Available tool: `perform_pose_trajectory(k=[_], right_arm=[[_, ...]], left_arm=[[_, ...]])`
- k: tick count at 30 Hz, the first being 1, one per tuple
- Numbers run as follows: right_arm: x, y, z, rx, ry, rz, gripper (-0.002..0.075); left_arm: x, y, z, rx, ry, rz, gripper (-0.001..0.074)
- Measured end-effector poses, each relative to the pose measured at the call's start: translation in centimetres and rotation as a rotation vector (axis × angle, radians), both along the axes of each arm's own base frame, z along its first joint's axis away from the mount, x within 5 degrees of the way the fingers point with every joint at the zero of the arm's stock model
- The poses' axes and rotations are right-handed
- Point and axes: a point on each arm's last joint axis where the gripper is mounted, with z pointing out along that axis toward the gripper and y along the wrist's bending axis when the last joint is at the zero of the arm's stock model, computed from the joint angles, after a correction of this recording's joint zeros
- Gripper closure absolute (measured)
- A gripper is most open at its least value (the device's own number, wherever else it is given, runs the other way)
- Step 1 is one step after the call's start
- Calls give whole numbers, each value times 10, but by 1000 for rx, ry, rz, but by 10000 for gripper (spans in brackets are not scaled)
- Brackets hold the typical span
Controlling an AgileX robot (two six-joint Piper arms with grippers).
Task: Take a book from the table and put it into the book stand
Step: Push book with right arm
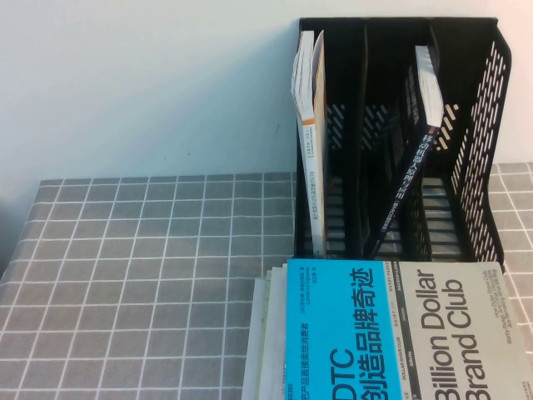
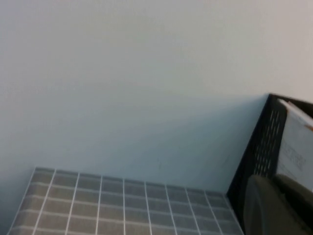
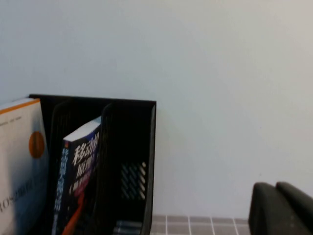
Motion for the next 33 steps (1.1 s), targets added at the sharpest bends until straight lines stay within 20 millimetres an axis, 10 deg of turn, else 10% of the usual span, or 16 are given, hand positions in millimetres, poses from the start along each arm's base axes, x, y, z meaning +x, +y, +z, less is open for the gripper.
perform_pose_trajectory(k=[10,23,33], right_arm=[[33,9,42,23,464,104,729],[134,26,-21,113,1026,340,729],[166,29,-57,148,1132,378,729]], left_arm=[[47,-13,20,-97,324,-74,738],[127,-64,-16,-262,791,-521,738],[169,-82,-49,-424,868,-674,682]])
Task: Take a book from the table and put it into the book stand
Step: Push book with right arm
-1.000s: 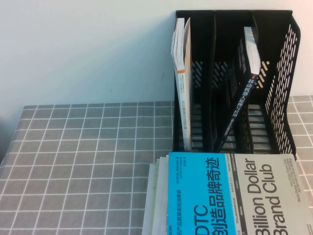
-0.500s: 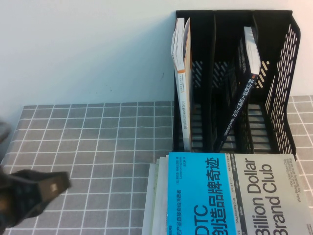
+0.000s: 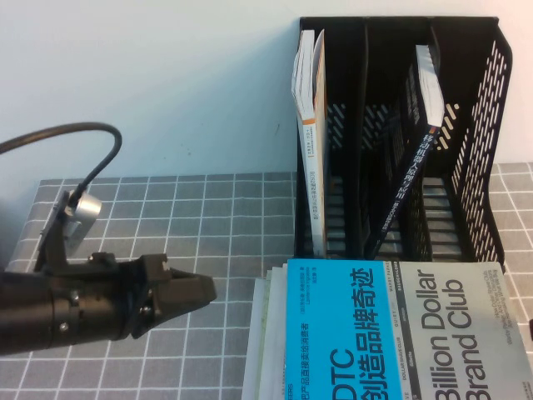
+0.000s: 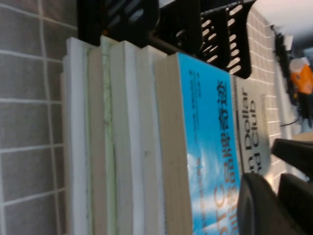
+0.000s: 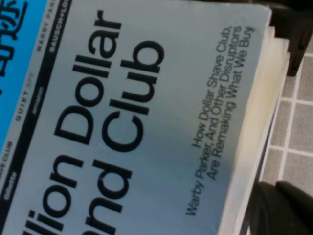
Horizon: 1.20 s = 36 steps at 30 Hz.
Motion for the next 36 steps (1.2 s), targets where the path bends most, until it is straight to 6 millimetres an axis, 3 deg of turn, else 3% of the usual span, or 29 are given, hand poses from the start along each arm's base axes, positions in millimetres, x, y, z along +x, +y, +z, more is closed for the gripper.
perform_pose_trajectory(k=[8,10,18,27,33,36], right_arm=[[6,19,-8,17,6,63,729],[8,28,-9,32,8,78,729],[9,43,-16,58,35,108,729],[9,44,-17,63,38,106,729],[9,44,-16,66,33,107,729],[10,44,-17,64,31,112,729]], left_arm=[[12,-3,-6,-53,-2,12,344],[13,-3,-6,-55,1,13,293],[14,-2,-7,-64,9,19,247],[23,20,-23,-148,105,-32,234],[33,16,-49,-210,175,-123,97],[37,15,-62,-210,191,-133,71]])
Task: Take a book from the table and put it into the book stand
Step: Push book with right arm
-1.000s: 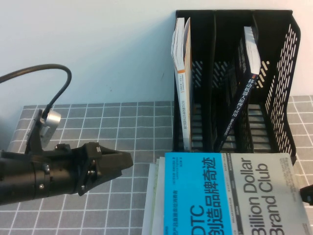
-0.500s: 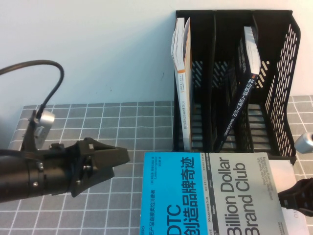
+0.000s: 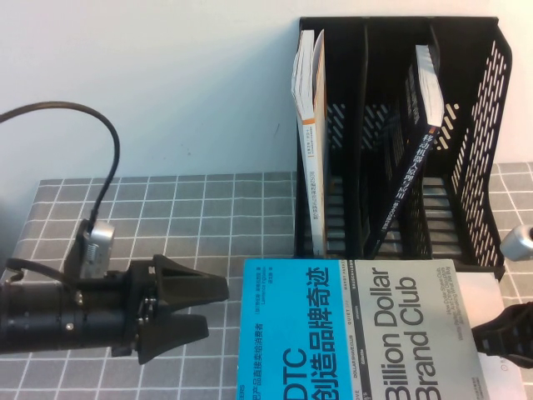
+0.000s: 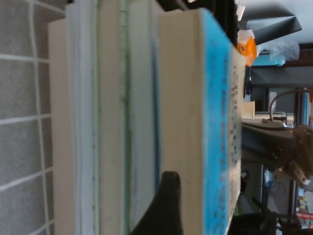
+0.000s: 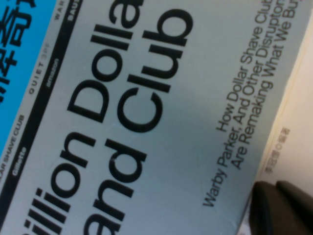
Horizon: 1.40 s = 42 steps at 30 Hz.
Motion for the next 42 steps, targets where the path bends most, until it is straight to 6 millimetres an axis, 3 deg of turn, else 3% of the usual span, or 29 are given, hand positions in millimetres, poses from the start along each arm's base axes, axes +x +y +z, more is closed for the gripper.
perform_pose_trajectory(k=[12,22,26,36,42], right_arm=[[2,12,-5,59,26,0,729],[8,21,-12,79,59,-11,729],[8,21,-12,87,60,-18,729],[8,23,-12,107,67,-27,729],[8,23,-11,108,67,-28,729]], left_arm=[[7,-1,-12,-25,12,0,61],[16,-1,-40,-44,99,28,60],[19,-1,-42,-58,94,51,60],[9,-31,-42,-53,82,-61,60],[10,-32,-41,-55,72,-61,60]])
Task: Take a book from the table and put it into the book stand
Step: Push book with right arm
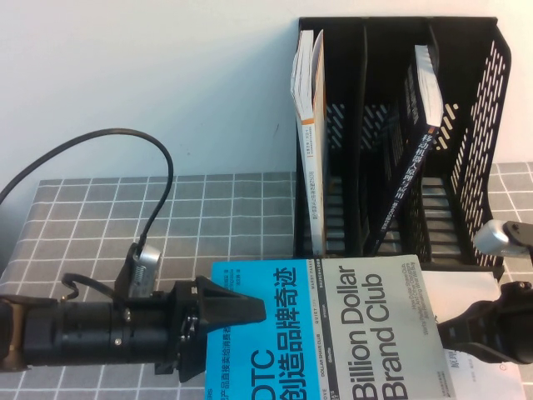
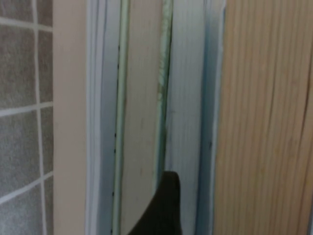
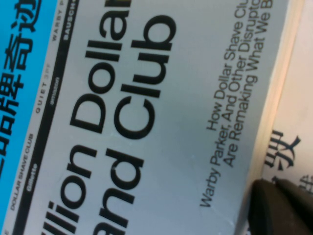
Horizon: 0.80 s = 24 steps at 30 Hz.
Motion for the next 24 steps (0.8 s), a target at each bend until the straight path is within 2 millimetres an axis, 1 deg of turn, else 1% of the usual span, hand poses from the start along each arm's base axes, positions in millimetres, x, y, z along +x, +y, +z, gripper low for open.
perform_pose_trajectory(k=[5,11,14,19,24], right_arm=[[0,0,0,-1,-1,0,729],[0,0,0,-4,-6,7,729],[0,1,0,-5,-8,12,729],[0,1,0,-6,-10,14,728],[0,1,0,-7,-11,16,728]], left_arm=[[-2,0,-1,16,-3,-27,71],[-3,0,-1,19,-6,-32,195],[-2,2,-1,19,-6,-26,228],[1,10,-2,23,-4,-1,239],[0,16,-4,44,2,-12,239]])
